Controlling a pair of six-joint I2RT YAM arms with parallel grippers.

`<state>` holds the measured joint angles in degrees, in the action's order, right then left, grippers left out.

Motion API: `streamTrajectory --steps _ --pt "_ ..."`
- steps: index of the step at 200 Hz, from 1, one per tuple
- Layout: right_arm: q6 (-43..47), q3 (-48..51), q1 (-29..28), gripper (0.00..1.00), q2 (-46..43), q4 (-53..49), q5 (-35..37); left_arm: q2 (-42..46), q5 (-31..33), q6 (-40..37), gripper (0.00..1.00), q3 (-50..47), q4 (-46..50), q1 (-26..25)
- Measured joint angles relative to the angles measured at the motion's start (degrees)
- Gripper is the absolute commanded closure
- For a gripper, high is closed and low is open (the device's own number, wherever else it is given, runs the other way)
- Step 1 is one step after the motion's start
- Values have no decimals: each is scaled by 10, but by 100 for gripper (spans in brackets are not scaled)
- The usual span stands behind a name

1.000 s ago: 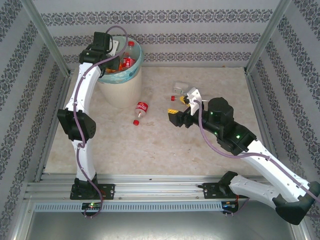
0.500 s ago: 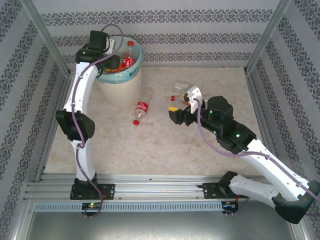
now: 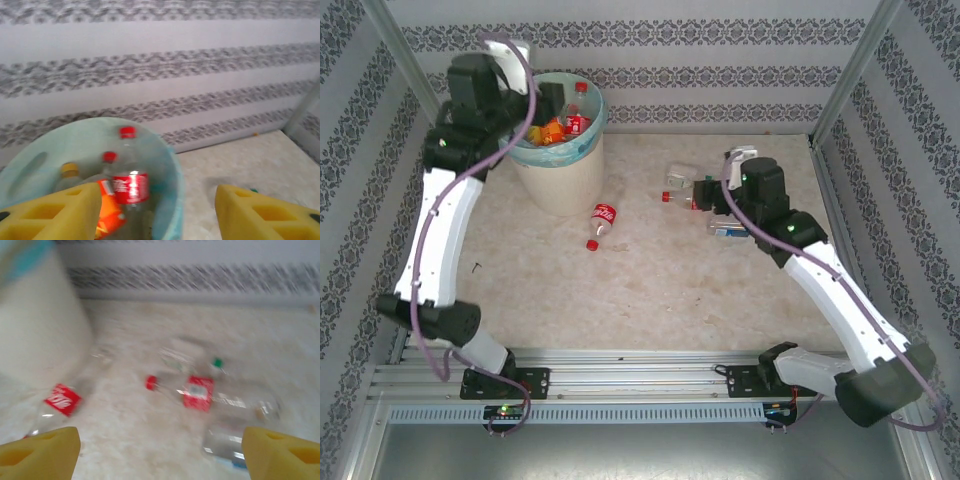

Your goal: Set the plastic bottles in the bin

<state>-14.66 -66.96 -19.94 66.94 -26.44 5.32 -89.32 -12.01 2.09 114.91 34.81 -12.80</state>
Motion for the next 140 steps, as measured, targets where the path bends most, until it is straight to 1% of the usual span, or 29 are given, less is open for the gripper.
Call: streamTrajectory --steps 11,28,43,53,77,100,124,140 --pt "-19 1 42 13 15 -13 -2 34 -2 -16 31 -67 -45 -39" --pt "-47 13 104 13 35 -17 -2 76 -6 -50 31 -165 -106 -100" --pt "-69 34 156 17 51 -12 -3 101 -14 -78 31 -237 -154 -144" --pt "-88 53 190 20 65 -4 -9 114 -19 -93 31 -280 -184 -167" --pt "-134 95 259 24 103 25 -36 139 -38 -114 32 -382 -275 -210" --pt "-180 133 299 28 133 66 -66 134 -61 -147 30 -454 -328 -256" --pt "-231 160 318 30 159 114 -94 107 -68 -199 28 -499 -347 -320" --pt "-264 173 324 32 172 148 -109 86 -72 -221 28 -522 -357 -350"
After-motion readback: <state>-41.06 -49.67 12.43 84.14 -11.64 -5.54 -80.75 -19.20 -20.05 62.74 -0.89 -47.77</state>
